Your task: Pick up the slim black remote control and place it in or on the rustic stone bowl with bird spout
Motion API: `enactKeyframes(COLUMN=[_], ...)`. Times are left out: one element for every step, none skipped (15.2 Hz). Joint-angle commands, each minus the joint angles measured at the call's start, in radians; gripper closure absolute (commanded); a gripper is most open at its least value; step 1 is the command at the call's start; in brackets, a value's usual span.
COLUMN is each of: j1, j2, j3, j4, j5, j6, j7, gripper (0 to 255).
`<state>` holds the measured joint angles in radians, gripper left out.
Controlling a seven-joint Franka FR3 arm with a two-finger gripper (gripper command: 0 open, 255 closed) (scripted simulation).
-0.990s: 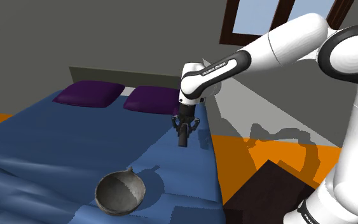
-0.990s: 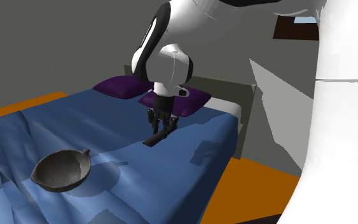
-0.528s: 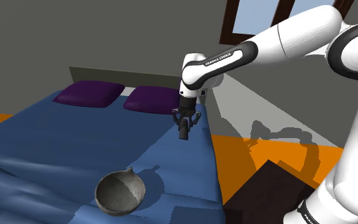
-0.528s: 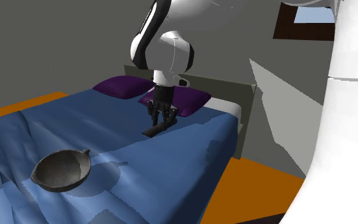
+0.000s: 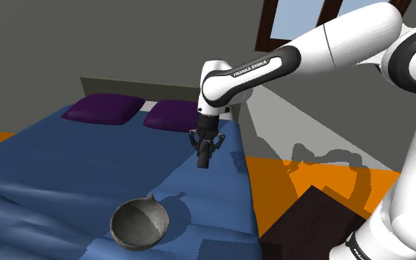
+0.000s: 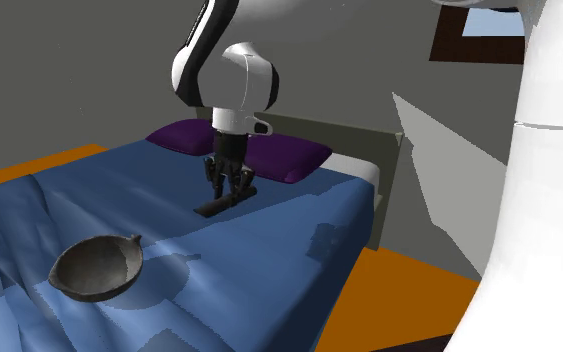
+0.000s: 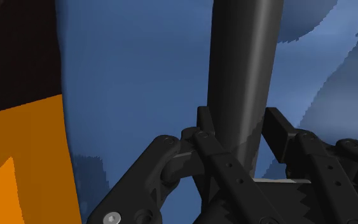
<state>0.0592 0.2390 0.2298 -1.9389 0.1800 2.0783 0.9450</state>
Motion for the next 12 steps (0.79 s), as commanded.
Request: enactKeyframes(j1=[0.031,0.046,0.061,0.075,0.091,0.106,0.121,0.137,0.153,0.169,0.186,0.203], j2=[0.006,0.012,0.019,0.027,0.036,0.045,0.055,0.067,0.079,0.091,0.105,0.119], j3=[0.019,0.027,0.035,0.043,0.051,0.058,0.065,0.071,0.078,0.084,0.089,0.094], j4=[0.005,0.01,0.017,0.025,0.034,0.044,0.055,0.068,0.081,0.096,0.113,0.13], j5=[-0.001,-0.003,-0.005,-0.007,-0.01,-0.014,-0.018,-0.022,-0.027,-0.033,-0.039,-0.045], j6=[0.011,0.016,0.021,0.025,0.029,0.032,0.035,0.038,0.04,0.042,0.043,0.044], j7=[0.051,0.074,0.097,0.12,0.143,0.166,0.19,0.213,0.237,0.26,0.284,0.307], gripper=[255,255,255,255,255,255,255,255,255,255,255,255])
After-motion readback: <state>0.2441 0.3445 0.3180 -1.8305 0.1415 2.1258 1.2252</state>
